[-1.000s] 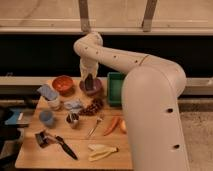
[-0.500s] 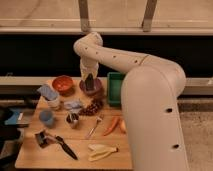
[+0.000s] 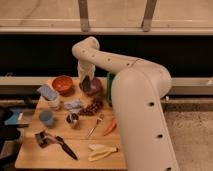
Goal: Wipe purple bowl with eraser
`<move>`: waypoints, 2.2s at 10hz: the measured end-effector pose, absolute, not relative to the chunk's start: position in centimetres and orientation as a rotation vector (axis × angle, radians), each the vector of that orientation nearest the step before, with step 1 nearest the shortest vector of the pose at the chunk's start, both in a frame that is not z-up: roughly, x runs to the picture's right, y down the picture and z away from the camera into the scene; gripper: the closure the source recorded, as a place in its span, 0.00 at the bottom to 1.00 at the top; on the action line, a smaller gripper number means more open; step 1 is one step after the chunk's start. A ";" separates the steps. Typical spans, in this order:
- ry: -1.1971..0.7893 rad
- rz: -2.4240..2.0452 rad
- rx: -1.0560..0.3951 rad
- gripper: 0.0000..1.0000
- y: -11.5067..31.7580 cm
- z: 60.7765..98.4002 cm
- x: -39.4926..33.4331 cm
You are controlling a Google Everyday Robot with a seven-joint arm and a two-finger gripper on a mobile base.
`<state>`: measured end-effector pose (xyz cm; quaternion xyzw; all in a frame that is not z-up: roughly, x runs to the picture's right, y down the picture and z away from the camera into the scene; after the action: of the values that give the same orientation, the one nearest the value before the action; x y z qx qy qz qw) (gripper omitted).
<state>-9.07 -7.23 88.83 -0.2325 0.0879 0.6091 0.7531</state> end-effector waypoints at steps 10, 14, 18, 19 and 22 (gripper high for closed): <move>0.198 1.443 -0.510 0.88 -10.3 93.1 -5.6; 0.133 1.340 -0.534 0.88 -11.8 93.9 -11.5; 0.107 1.281 -0.532 0.88 -10.4 92.0 -13.1; 0.117 1.288 -0.526 0.88 -9.9 91.6 -12.1; 0.157 1.343 -0.499 0.88 -8.3 89.9 -7.0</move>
<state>-7.02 -8.28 89.91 -0.2284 0.0719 0.6148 0.7514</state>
